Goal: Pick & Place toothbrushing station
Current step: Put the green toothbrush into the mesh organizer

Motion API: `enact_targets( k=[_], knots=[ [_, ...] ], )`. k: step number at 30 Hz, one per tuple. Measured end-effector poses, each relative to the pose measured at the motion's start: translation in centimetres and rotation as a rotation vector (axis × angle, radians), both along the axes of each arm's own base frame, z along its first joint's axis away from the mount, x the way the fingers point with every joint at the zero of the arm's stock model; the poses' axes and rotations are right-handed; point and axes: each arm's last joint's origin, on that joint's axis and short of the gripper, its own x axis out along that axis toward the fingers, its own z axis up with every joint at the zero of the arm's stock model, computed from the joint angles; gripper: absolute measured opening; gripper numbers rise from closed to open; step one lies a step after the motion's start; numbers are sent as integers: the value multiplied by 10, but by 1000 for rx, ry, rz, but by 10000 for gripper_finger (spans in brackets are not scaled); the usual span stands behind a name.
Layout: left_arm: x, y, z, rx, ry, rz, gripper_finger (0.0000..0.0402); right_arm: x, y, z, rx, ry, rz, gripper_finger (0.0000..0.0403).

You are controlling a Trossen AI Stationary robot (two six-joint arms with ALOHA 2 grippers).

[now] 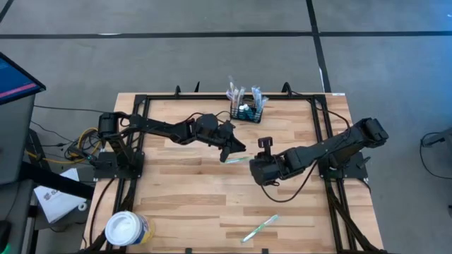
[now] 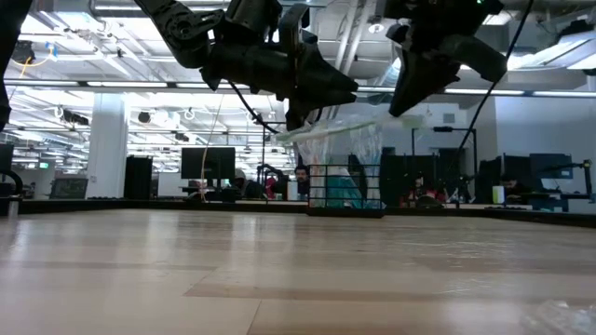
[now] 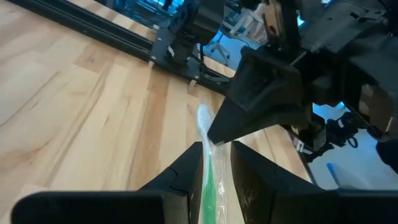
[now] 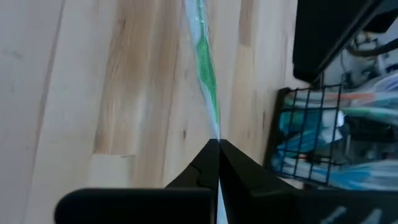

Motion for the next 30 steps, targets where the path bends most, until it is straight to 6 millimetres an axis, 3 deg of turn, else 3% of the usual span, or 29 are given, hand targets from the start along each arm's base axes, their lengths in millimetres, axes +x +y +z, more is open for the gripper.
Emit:
enact_targets(
  k=[30],
  knots=[
    [-2, -2, -1, -129, 34, -124, 84, 11, 1, 8, -163, -50, 120, 0]
  ],
)
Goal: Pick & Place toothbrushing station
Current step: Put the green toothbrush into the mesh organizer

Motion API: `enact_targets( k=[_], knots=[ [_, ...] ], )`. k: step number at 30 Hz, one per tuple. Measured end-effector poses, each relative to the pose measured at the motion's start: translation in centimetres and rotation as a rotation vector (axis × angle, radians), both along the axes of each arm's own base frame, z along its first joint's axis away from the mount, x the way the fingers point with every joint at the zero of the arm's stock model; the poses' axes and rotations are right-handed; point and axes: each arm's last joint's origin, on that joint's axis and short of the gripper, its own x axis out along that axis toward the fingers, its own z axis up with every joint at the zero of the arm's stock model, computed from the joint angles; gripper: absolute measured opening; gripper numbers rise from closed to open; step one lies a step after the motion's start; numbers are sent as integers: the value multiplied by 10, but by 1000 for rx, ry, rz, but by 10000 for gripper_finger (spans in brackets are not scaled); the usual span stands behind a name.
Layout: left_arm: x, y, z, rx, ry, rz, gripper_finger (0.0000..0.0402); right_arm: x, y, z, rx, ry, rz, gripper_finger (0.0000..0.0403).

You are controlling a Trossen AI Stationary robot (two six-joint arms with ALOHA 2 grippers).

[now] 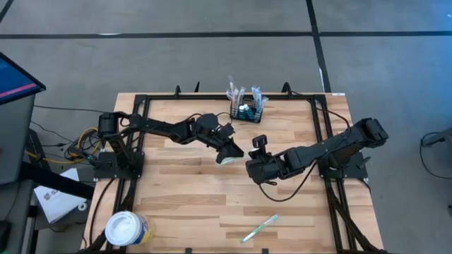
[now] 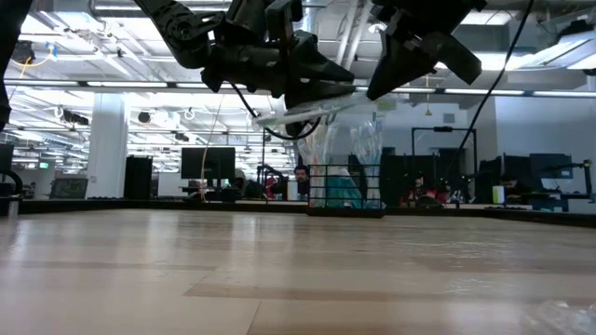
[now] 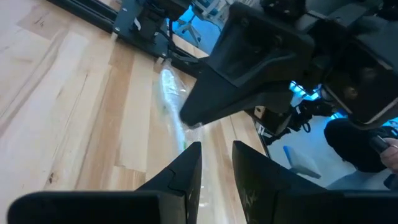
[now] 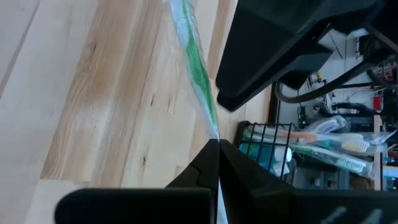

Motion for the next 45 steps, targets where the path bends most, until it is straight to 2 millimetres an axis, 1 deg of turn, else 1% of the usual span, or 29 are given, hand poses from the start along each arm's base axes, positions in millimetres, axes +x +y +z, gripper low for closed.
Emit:
enact_targets(
  k=[9, 13, 18, 27, 32, 36, 41, 45],
  knots=[
    [-1, -1, -2, -15, 26, -22, 134, 2, 1, 1, -14, -13, 19, 0],
    [-1, -2, -2, -32, 34, -23, 150, 5, 1, 3, -25, -34, 31, 0],
    [-1, -2, -3, -35, 37, -22, 159, 7, 4, 5, -38, -56, 62, 0],
    [-1, -2, -3, -12, 34, -25, 158, 9, 5, 7, -45, -69, 77, 0],
    [-1, -1, -3, -10, 34, -21, 145, 10, 5, 7, -44, -75, 77, 0],
    [-1, -1, -3, -9, 33, -21, 123, 10, 5, 7, -43, -76, 77, 0],
    [-1, -1, -3, -8, 33, -20, 78, 10, 5, 7, -39, -80, 78, 0],
    [-1, -1, -3, 23, 24, -16, 26, 10, 5, 7, -38, -82, 79, 0]
  ],
)
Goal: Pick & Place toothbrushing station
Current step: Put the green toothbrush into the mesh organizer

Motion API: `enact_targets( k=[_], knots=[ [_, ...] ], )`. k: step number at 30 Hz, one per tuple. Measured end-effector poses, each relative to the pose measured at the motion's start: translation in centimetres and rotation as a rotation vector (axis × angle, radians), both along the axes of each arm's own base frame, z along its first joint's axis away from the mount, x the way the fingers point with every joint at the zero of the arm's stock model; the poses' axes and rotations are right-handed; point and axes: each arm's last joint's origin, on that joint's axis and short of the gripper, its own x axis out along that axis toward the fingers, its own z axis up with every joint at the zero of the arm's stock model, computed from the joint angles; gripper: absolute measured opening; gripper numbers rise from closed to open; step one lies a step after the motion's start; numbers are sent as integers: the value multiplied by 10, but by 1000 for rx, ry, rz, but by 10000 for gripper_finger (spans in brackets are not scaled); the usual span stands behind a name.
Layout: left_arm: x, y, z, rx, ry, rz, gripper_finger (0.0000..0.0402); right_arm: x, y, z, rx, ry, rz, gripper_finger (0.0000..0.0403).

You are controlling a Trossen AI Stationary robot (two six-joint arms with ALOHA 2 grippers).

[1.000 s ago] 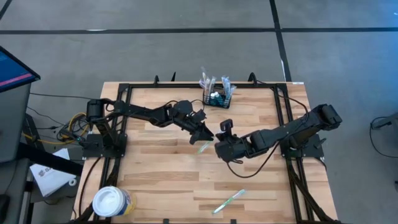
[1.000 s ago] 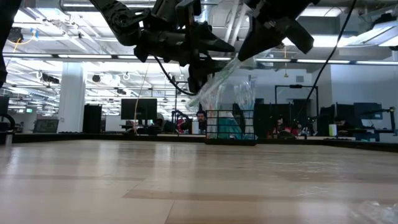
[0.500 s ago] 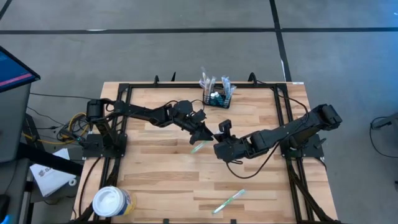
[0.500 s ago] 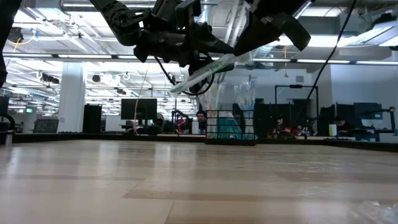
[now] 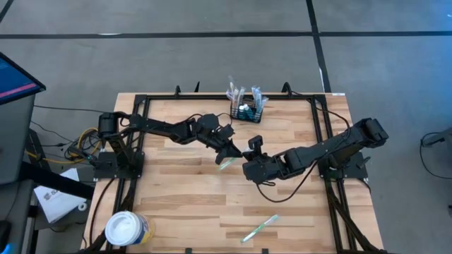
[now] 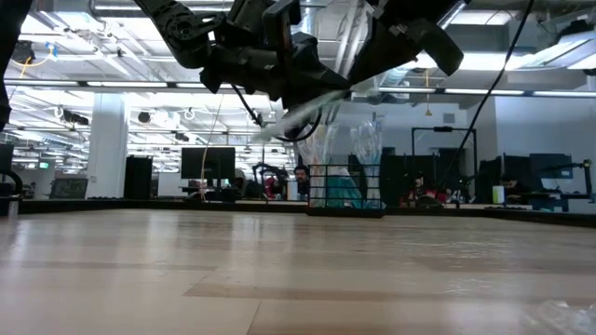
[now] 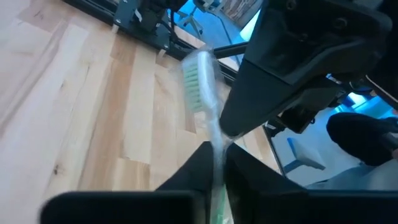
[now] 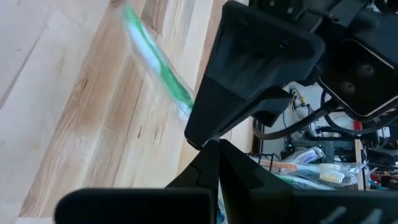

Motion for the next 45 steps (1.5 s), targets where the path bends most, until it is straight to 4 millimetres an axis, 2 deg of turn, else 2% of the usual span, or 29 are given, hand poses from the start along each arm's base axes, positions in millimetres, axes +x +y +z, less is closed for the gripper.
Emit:
enact_targets(
  k=[2, 15, 25, 31, 36, 40, 45],
  knots=[
    [0, 0, 0, 14, -5, -4, 11, 0, 0, 0, 0, 0, 1, 0],
    [0, 1, 0, 61, -11, 19, 6, -2, 4, 0, -17, 14, 29, 0],
    [0, 8, -1, 110, -8, 108, 7, -10, 6, 16, 67, -34, 75, 2],
    [-1, 16, 0, 115, -10, 137, 7, -19, 8, 25, 131, -63, 73, 56],
    [-3, 26, 0, 133, -12, 187, 7, -26, 5, 24, 178, -35, 11, 99],
    [-2, 28, 2, 167, -36, 213, 7, -30, 3, 20, 214, -22, -55, 109],
    [0, 29, 9, 189, -115, 216, 7, -34, -3, 10, 230, -9, -108, 102]
  ],
)
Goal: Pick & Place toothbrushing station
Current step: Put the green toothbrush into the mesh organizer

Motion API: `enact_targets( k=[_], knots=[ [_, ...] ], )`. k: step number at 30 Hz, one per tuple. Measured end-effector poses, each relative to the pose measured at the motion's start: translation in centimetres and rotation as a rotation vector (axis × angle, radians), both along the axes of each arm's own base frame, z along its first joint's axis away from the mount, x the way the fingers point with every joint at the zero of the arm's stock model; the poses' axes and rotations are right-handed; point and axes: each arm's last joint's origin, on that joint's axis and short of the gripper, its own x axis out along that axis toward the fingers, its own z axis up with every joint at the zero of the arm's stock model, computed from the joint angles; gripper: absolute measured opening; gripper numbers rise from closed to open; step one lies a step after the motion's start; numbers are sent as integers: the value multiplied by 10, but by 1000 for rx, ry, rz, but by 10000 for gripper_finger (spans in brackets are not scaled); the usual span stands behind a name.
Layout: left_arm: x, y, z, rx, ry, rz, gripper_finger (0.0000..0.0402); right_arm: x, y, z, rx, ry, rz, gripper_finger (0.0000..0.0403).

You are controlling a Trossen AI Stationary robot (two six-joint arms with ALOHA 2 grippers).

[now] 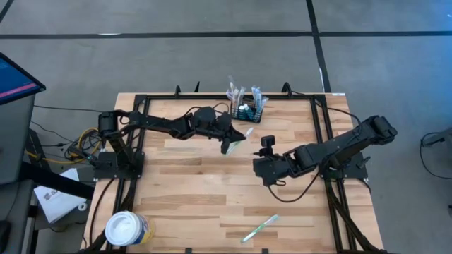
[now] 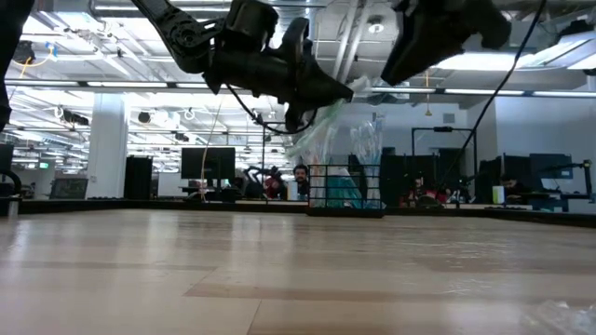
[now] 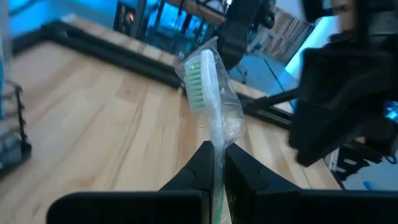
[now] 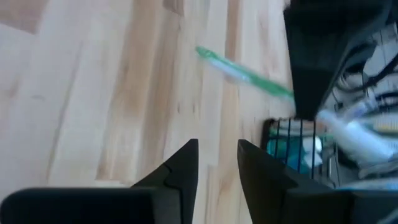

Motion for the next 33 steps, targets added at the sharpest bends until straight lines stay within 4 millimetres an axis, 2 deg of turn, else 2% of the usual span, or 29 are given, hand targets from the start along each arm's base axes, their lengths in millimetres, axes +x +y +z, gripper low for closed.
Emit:
enact_targets(
  k=[10, 20, 26, 33],
  knots=[
    [2, 2, 15, 88, -153, 45, 7, -16, -20, -13, 55, -30, -90, 95],
    [4, -4, 20, 130, -215, 40, 7, -43, -42, -3, 253, -367, -54, 95],
    [5, -6, 24, 152, -253, 33, 7, -54, -62, -11, 429, -559, 41, 95],
    [5, -10, 31, 192, -330, 24, 7, -56, -84, -18, 552, -734, 68, 95]
  ],
)
